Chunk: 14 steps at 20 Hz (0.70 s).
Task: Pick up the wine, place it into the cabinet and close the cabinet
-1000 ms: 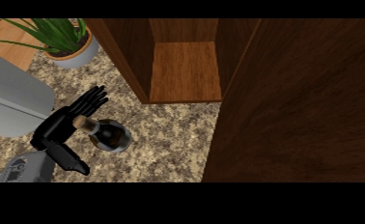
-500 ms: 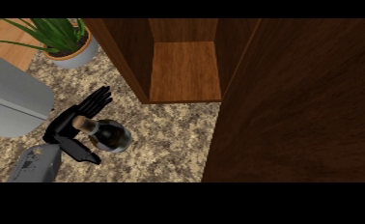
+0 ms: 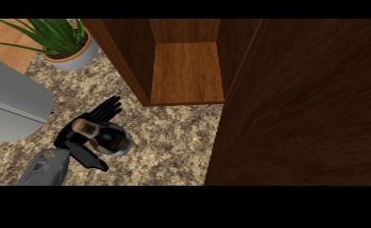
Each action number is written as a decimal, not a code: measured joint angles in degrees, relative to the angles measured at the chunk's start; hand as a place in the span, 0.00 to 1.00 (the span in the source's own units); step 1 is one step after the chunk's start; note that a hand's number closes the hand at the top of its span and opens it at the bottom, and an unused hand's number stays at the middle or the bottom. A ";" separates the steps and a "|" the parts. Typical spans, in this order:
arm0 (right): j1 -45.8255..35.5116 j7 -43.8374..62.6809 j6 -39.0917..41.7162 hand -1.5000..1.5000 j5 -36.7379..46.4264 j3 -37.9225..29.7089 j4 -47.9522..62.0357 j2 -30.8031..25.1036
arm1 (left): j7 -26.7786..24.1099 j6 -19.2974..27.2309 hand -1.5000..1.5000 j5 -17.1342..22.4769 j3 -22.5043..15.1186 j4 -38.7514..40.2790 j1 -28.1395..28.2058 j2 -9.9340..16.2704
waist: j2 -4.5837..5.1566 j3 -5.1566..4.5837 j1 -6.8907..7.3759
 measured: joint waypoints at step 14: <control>-0.47 -1.01 -1.99 0.00 -0.36 0.13 0.14 -2.88 | -5.35 2.46 1.00 1.52 -3.26 5.04 -1.18 -1.77 | -0.04 0.05 0.16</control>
